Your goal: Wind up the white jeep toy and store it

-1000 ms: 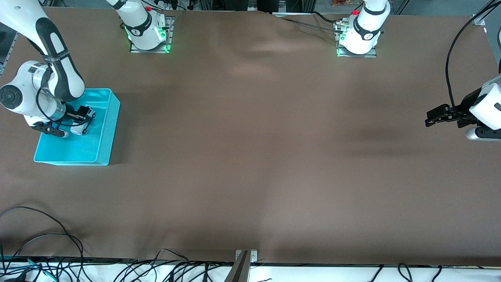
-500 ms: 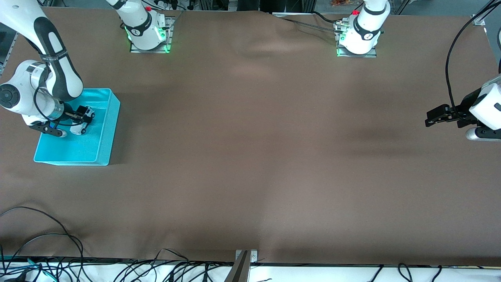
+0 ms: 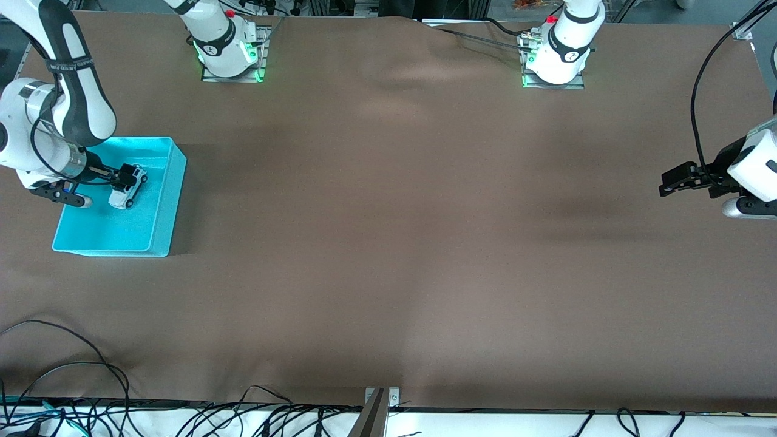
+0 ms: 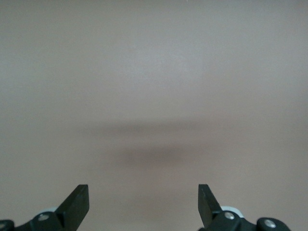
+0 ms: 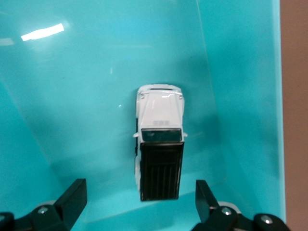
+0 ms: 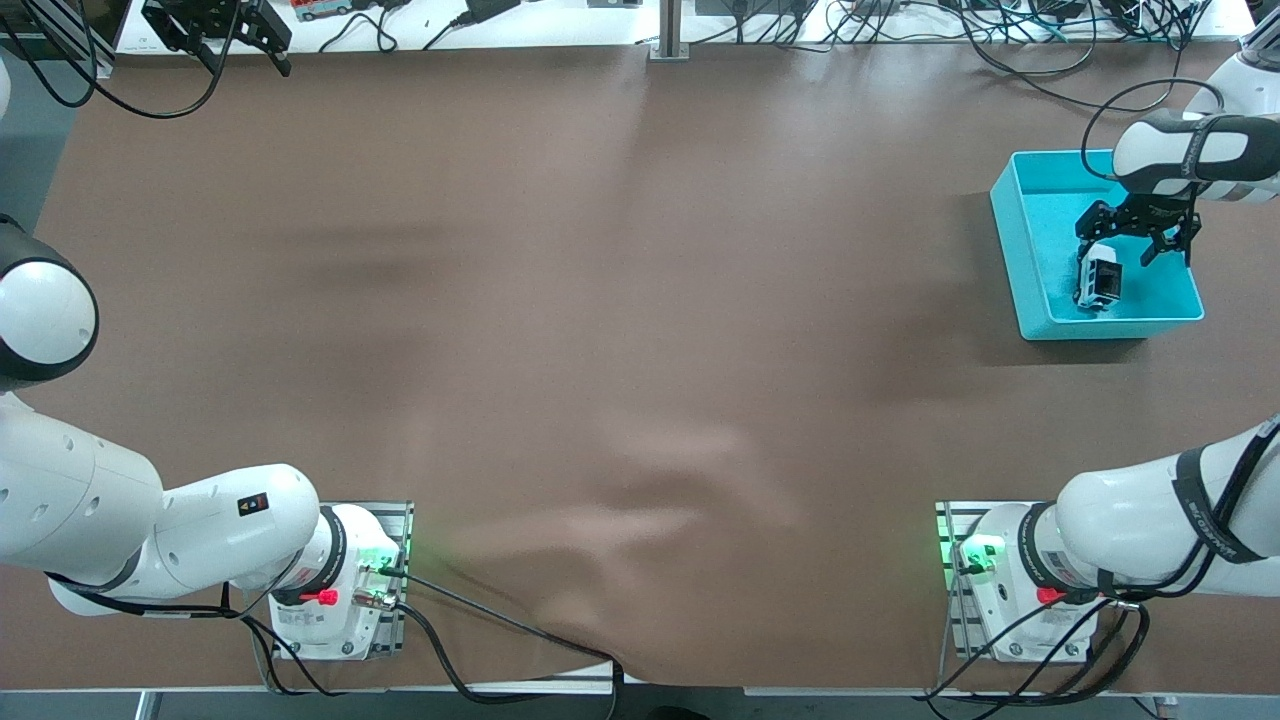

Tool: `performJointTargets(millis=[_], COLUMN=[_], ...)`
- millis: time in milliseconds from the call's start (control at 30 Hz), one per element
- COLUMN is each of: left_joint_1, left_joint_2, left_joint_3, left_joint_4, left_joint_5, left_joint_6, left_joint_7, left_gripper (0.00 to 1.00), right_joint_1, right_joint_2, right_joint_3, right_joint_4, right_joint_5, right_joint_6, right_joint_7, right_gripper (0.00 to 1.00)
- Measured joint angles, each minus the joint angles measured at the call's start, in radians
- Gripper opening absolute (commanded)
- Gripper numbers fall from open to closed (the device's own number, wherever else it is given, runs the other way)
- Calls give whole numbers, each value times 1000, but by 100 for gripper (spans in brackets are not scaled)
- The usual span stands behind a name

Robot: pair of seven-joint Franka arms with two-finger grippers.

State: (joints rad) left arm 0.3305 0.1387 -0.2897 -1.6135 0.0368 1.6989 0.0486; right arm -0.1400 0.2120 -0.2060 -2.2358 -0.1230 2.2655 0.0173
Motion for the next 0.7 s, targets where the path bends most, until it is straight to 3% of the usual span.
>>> performJointTargets(millis=[367,700], left_joint_1=[0,0], left_joint_2=[0,0], left_joint_3=[0,0], left_joint_4=[0,0], left_joint_5=[0,0], left_joint_6=[0,0], left_joint_7=[0,0], left_gripper=[100,100], right_joint_1=[0,2], right_joint_2=[-115,-218], right_joint_3=[19,75], right_joint_4=[1,3], right_joint_5=[0,0], right_joint_6=[-109,-131], right_joint_7=[0,60], right_gripper=[100,100])
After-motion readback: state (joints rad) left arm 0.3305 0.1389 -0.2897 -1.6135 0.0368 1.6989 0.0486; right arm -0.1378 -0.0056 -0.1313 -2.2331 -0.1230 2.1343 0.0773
